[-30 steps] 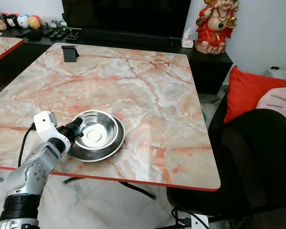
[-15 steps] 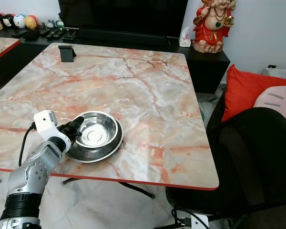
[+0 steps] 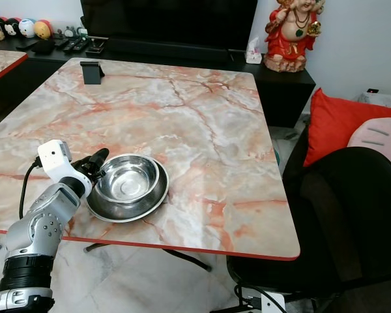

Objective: Setting the table

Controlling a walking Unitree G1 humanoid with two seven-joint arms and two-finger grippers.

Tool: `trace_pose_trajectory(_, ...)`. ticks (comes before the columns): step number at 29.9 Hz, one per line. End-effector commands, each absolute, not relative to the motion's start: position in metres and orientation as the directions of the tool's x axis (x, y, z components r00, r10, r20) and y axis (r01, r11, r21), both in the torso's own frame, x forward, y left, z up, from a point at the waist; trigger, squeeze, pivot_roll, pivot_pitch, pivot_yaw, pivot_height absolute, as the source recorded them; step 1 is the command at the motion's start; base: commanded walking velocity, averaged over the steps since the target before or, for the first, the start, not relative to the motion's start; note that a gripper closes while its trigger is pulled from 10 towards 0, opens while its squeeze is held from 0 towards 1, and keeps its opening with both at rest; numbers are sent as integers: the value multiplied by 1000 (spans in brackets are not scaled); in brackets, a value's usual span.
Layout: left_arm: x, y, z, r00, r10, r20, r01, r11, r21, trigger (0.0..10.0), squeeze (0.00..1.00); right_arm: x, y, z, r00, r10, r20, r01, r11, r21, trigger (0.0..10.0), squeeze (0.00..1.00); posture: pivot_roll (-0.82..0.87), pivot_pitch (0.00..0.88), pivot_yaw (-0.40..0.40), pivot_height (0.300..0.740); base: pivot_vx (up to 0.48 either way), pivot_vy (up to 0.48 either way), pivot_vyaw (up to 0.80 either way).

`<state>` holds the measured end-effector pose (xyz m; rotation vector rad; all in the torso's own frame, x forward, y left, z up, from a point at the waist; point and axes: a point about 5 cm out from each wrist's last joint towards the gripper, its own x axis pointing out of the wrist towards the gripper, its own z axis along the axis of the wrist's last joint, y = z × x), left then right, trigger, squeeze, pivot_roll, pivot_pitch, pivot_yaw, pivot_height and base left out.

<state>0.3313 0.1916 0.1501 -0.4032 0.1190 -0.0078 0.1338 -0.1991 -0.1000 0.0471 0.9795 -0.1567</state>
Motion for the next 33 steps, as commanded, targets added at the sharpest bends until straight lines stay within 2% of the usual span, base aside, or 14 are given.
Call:
trace_pose_trajectory(1, 333, 187, 165, 998, -41, -48, 24, 951, -307, 10000, 0, 134, -201, -100, 544, -113, -832, 155, 987, -33, 10000, 0, 113, 0, -78, 731, 0, 0, 0)
trace_pose_trajectory(3, 333, 183, 173, 998, -59, 4, 59, 971, -232, 10000, 0, 134, -201, -100, 544, -114, -831, 156, 987, -33, 10000, 0, 113, 0, -78, 731, 0, 0, 0)
trace_pose_trajectory(6, 333, 183, 173, 998, -59, 4, 59, 971, -232, 10000, 0, 134, -201, -100, 544, -114, -831, 156, 987, -33, 10000, 0, 113, 0, -78, 731, 0, 0, 0)
trace_pose_trajectory(7, 330, 172, 188, 987, -109, 115, 113, 993, -29, 10000, 0, 133, -201, -100, 546, -116, -830, 160, 987, -33, 10000, 0, 117, 0, -75, 731, 0, 0, 0)
trace_pose_trajectory(9, 324, 158, 190, 964, -196, 178, 168, 973, 159, 10000, 0, 133, -201, -100, 548, -120, -828, 166, 986, -33, 10000, 0, 113, 0, -73, 731, 0, 0, 0)
trace_pose_trajectory(10, 322, 153, 187, 958, -222, 183, 186, 963, 197, 10000, 0, 132, -201, -100, 549, -123, -827, 170, 985, -33, 10000, 0, 112, 0, -71, 731, 0, 0, 0)
trace_pose_trajectory(19, 319, 138, 171, 943, -284, 172, 235, 938, 256, 10000, 0, 133, -195, -101, 550, -137, -824, 204, 979, -26, 10000, 0, 93, 0, -28, 731, 0, 0, 0)
trace_pose_trajectory(24, 322, 139, 170, 941, -277, 197, 220, 938, 268, 10000, 0, 133, -190, -101, 554, -153, -819, 243, 970, -17, 10000, 0, 59, 0, 9, 731, 0, 0, 0)
trace_pose_trajectory(33, 330, 143, 164, 953, -214, 215, 162, 958, 236, 10000, 0, 133, -185, -101, 552, -163, -818, 263, 965, -14, 10000, 0, 29, 0, 16, 731, 0, 0, 0)
